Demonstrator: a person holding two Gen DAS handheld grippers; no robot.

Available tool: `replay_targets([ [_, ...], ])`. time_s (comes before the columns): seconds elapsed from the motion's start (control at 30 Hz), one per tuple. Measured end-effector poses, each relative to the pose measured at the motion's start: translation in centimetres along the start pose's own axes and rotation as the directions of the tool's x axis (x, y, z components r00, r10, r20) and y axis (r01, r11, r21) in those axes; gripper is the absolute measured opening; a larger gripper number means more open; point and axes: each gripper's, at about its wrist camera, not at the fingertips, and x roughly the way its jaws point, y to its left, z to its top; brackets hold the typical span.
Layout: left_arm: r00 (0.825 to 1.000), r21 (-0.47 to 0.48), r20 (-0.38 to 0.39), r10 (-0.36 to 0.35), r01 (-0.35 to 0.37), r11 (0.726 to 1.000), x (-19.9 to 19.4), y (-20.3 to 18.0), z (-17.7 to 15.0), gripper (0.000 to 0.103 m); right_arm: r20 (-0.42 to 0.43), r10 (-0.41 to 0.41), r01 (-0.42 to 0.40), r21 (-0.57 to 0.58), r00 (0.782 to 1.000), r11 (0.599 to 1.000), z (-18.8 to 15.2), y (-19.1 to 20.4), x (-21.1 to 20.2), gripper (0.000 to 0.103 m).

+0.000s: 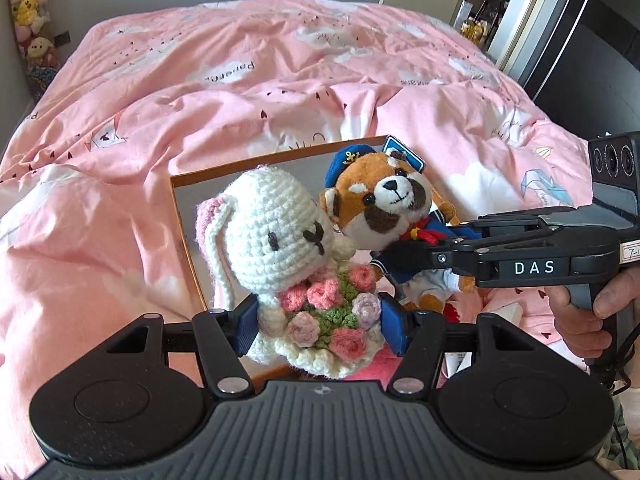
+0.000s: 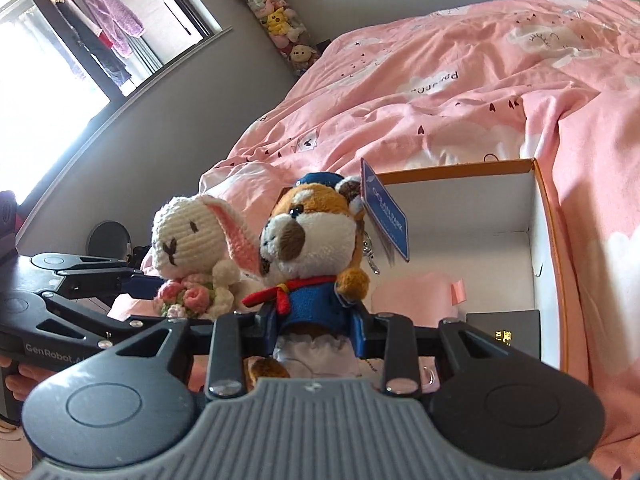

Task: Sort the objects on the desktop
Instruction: 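Lower the dog and bunny into the orange box with both tools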

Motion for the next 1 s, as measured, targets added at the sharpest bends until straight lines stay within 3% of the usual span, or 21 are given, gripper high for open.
replay_targets([
  [0.27, 0.983, 0.056, -0.177, 0.042, -0.033, 0.998, 5.2, 1.5, 1.6, 0.071, -0.131, 0.01, 0.001, 0.084, 0.991, 0.996, 0.2, -2.6, 6.2, 0.037],
  [0.57, 0.938, 0.176, -0.328, 0.11, -0.054, 0.983, 9.0, 0.6, 1.9, 0.071, -0.258, 0.017, -0.011, 0.025, 0.966, 1.0, -0.5, -3.0, 9.9, 0.037],
  [0.7, 0.923, 0.21, -0.362, 0.132, -0.057, 0.976, 9.8, 0.4, 1.8, 0.073, -0.298, 0.001, -0.009, -0.027, 0.955, 1.0, -0.6, -2.8, 11.0, 0.037],
  [1.0, 0.922, 0.228, -0.373, 0.105, -0.019, 0.973, 10.3, 0.9, 1.6, 0.077, -0.352, 0.001, -0.018, -0.045, 0.936, 0.999, -0.4, -3.0, 11.9, 0.045],
])
